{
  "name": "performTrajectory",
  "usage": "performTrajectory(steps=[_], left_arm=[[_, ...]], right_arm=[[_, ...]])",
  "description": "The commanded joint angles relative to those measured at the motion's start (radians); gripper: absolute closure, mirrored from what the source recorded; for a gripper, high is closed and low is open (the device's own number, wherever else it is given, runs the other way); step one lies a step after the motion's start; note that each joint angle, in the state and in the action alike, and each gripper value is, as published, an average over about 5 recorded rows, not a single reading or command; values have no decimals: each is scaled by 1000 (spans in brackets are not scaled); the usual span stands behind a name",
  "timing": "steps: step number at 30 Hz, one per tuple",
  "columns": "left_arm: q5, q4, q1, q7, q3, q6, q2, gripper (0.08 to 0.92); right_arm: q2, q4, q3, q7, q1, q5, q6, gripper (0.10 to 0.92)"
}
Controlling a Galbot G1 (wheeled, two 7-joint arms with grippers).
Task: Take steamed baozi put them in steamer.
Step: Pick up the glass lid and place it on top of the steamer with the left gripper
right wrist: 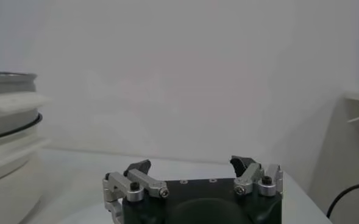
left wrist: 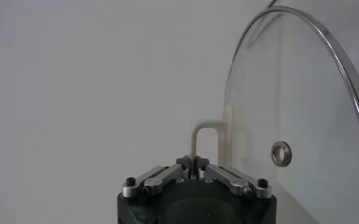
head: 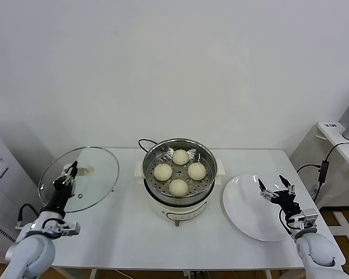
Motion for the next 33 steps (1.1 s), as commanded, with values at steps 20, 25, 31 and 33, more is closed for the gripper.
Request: performTrajectory(steps=[20, 25, 31, 33], left_arm=[[175, -53, -476, 252, 639, 450, -132, 896], [197, -28, -505, 273, 690, 481, -178, 896], [212, 15, -528, 281, 725, 489, -212, 896], [220, 37, -534, 280, 733, 489, -227, 896]], right_arm=[[-13, -5, -7, 9, 10, 1, -10, 203], [-12, -15, -7, 10, 18, 0, -9, 203], [-12, -17, -8, 10, 20, 1, -9, 203], [-12, -18, -8, 9, 20, 2, -9, 203]])
